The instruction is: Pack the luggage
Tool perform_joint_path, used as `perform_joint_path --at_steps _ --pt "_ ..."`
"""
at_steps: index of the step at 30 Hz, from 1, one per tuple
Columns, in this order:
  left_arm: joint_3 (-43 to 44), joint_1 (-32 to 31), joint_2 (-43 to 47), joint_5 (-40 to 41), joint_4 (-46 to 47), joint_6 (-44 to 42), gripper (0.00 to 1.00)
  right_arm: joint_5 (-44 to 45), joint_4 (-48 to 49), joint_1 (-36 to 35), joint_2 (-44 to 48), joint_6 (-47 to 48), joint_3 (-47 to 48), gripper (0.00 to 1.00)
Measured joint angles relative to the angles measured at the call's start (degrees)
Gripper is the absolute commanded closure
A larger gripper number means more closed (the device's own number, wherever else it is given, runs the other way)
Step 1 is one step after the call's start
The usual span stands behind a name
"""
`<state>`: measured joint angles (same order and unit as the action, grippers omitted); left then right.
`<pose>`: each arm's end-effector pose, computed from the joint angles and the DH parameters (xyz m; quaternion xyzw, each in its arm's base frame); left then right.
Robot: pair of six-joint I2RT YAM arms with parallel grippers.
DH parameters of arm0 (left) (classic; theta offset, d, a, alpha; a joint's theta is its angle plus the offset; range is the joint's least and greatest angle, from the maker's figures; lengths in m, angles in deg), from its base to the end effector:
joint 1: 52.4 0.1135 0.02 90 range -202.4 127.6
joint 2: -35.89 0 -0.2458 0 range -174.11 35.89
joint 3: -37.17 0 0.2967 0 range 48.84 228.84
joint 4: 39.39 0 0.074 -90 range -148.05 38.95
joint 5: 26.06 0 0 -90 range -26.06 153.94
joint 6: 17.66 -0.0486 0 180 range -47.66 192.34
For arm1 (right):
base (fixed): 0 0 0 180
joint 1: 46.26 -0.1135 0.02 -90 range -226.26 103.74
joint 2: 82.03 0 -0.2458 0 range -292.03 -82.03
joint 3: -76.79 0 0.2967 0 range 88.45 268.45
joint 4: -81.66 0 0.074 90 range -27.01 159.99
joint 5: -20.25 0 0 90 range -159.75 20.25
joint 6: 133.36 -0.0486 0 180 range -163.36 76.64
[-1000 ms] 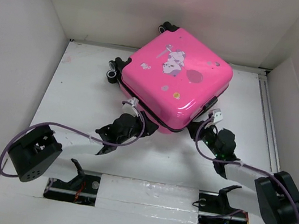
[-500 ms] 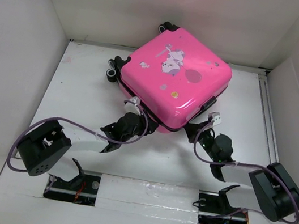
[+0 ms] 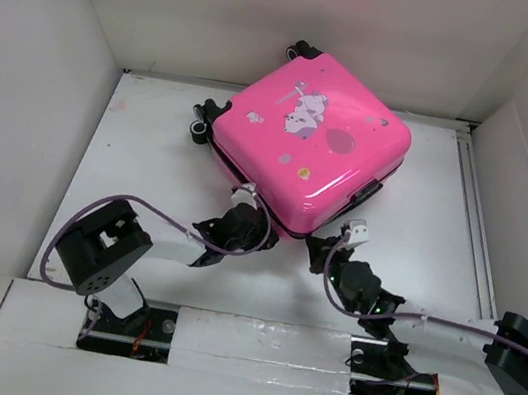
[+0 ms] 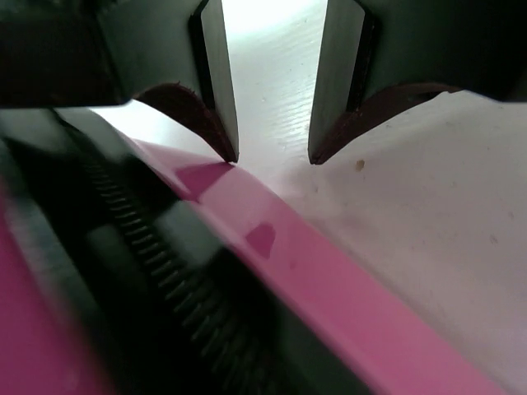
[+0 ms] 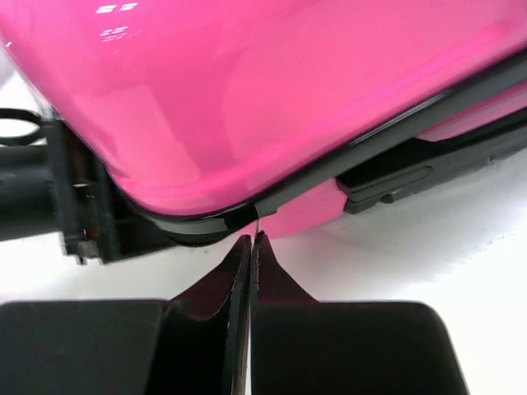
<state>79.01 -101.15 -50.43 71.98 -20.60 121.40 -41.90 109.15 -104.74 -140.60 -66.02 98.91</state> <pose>0.2200 -0.2406 0.0980 -0.0396 0.8444 -0.3611 0.3937 0.1480 0.1979 0.1287 -0.0781 0.7502 0.2712 0.5980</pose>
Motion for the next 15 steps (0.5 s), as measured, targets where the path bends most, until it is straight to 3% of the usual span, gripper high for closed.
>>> perform_joint_path --at_steps 5,10,12,15 --pt "1.3 0.2 -2.6 -0.1 -1.9 1.7 0.65 11.1 -5.6 -7.9 -10.9 -0.2 10.3 1.00" --pt "2.8 2.1 -3.2 -0.7 -3.7 2.4 0.60 15.7 -10.4 -9.6 -16.2 1.0 17.2 1.00" --pt "2.8 2.8 -2.2 -1.2 -4.9 2.5 0.47 15.2 -10.9 -9.5 -15.0 0.9 16.9 1.00" --pt "1.1 3.7 2.2 -0.9 -7.1 1.2 0.18 12.6 -10.4 -8.9 -10.6 -0.2 13.9 1.00"
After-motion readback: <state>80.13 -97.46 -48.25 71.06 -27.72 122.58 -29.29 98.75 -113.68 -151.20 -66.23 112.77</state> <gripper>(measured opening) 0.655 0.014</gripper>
